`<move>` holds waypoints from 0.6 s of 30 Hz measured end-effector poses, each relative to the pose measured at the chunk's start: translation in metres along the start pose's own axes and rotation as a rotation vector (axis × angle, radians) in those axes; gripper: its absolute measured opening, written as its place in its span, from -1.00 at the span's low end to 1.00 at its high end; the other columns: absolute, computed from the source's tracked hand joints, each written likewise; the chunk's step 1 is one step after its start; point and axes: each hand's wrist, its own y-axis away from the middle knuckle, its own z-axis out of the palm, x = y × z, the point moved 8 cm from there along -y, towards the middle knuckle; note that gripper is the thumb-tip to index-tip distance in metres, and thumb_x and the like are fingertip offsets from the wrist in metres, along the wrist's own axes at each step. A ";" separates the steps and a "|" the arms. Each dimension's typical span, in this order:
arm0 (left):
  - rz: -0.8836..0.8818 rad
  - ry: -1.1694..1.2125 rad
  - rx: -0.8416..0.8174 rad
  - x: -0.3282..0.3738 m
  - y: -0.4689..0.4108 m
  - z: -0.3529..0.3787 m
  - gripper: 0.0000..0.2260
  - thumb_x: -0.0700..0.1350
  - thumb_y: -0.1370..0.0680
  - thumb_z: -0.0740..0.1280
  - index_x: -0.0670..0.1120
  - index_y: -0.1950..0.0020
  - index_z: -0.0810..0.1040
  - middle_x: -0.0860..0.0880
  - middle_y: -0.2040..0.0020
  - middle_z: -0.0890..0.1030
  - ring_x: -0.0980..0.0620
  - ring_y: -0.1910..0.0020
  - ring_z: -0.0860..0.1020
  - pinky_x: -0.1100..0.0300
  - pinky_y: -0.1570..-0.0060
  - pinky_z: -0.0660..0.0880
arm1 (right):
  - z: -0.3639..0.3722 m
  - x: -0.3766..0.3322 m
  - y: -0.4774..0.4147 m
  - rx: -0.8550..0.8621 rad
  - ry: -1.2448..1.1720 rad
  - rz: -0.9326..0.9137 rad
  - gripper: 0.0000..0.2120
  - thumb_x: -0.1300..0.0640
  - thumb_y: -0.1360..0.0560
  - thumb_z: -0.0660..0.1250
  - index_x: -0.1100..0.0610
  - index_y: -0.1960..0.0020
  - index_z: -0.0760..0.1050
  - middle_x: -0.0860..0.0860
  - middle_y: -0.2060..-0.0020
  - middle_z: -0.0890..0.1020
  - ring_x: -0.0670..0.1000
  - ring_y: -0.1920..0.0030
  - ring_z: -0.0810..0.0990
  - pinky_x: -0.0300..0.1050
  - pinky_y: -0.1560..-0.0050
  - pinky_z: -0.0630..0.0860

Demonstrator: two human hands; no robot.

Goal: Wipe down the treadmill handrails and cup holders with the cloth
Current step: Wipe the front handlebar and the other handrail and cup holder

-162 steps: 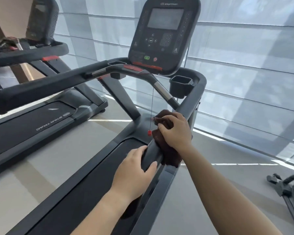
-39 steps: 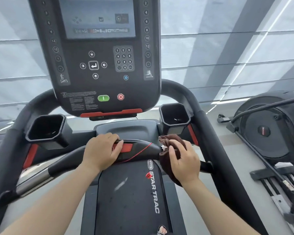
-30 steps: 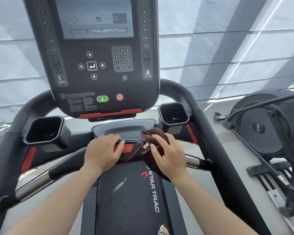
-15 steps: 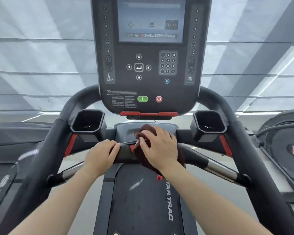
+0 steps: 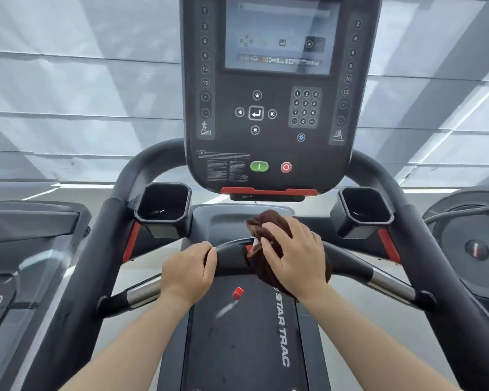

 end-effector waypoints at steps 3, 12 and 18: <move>0.006 0.039 -0.072 -0.001 -0.003 0.003 -0.59 0.15 -0.49 -0.13 -0.03 0.23 0.41 0.01 0.30 0.52 -0.05 0.29 0.49 0.10 0.39 0.32 | -0.004 0.001 0.008 0.049 0.004 -0.051 -0.70 -0.13 -0.53 0.14 -0.07 -0.15 0.53 0.02 -0.14 0.56 0.07 -0.13 0.52 0.03 -0.04 0.43; -0.012 0.066 -0.061 -0.073 0.004 -0.039 -0.60 0.15 -0.50 -0.02 -0.02 0.04 0.54 0.07 0.09 0.51 0.04 0.08 0.49 0.08 0.06 0.47 | 0.039 -0.096 -0.008 -0.111 0.026 -0.089 -0.73 -0.19 -0.46 0.20 -0.13 -0.07 0.52 -0.02 -0.11 0.56 0.08 -0.09 0.52 0.06 -0.04 0.41; -0.152 -0.158 0.026 -0.155 0.032 -0.079 -0.80 -0.02 -0.48 0.23 -0.09 0.02 0.56 -0.06 -0.01 0.54 -0.11 0.03 0.52 0.01 0.10 0.47 | 0.056 -0.137 -0.001 -0.177 0.052 -0.249 -0.72 -0.20 -0.42 0.21 -0.09 -0.01 0.53 0.01 -0.13 0.56 0.12 -0.02 0.54 0.06 -0.01 0.41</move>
